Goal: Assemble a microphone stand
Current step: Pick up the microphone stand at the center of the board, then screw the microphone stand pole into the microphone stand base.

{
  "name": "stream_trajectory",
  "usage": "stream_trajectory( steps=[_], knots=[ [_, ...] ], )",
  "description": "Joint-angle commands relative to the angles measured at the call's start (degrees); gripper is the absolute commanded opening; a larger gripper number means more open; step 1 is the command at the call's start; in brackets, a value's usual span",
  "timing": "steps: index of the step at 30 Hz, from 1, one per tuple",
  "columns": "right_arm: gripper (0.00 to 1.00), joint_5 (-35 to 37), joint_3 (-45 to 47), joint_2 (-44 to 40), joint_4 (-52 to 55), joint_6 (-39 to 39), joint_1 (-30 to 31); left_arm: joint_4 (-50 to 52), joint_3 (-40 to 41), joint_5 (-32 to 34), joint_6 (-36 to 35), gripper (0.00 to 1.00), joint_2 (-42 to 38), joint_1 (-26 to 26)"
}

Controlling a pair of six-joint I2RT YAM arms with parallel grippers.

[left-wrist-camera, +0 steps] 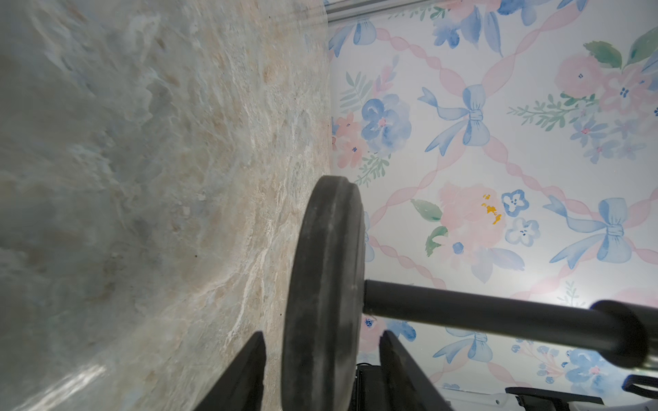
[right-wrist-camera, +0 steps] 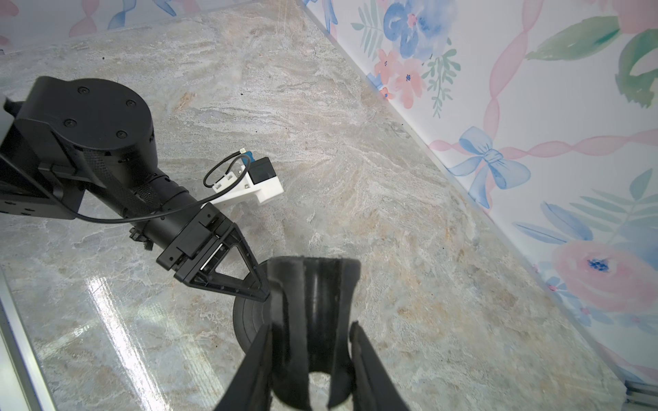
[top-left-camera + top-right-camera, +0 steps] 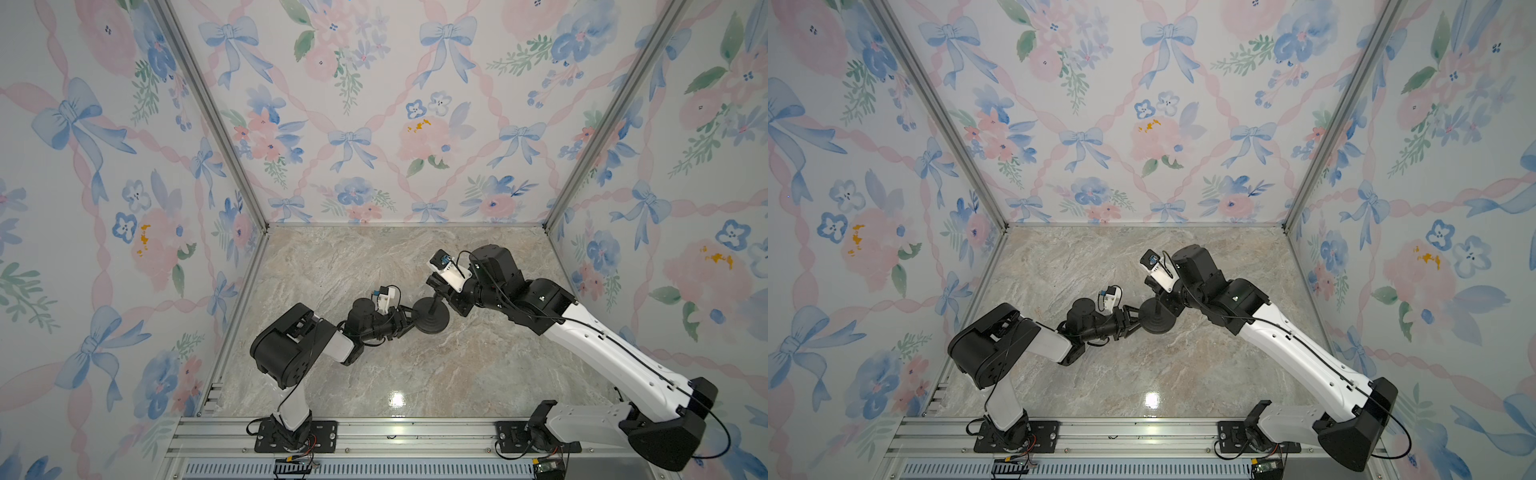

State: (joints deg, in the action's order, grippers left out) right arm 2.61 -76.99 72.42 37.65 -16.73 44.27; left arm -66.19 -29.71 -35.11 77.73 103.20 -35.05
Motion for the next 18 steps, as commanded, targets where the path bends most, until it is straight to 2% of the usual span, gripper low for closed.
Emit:
stream_trajectory(
  steps=[1, 4, 6, 9, 11, 12, 18],
  knots=[
    [0.30, -0.50, -0.27, -1.14, -5.22, 0.31, 0.82, -3.65, -0.78, -1.09, 2.23, 0.41, 0.94, 0.33],
    [0.30, -0.59, -0.48, -1.04, -5.18, 0.87, 1.07, -4.54, -0.67, -1.12, 2.08, 0.30, 1.22, 0.50],
    [0.30, -0.59, -0.83, -0.92, -4.54, 1.35, 1.17, -5.14, -0.53, -0.87, 1.56, 0.19, 1.25, 0.59],
    [0.30, 0.48, -1.79, -0.63, -2.69, 3.74, 1.17, -5.63, -0.32, -0.24, 0.43, 0.07, 1.13, 0.66],
    [0.29, 0.73, -2.44, -0.35, -1.52, 6.01, 1.14, -6.05, 0.15, 0.58, -0.24, 0.05, 0.93, 0.70],
    [0.27, 0.80, -2.38, -0.35, -1.35, 7.75, 1.29, -6.22, 0.23, 0.83, -0.75, 0.00, 0.77, 0.76],
    [0.27, 3.07, -0.05, -1.23, -2.35, 22.74, 1.19, -6.72, 1.57, 3.34, -4.66, 0.00, -1.38, 0.92]
  ],
)
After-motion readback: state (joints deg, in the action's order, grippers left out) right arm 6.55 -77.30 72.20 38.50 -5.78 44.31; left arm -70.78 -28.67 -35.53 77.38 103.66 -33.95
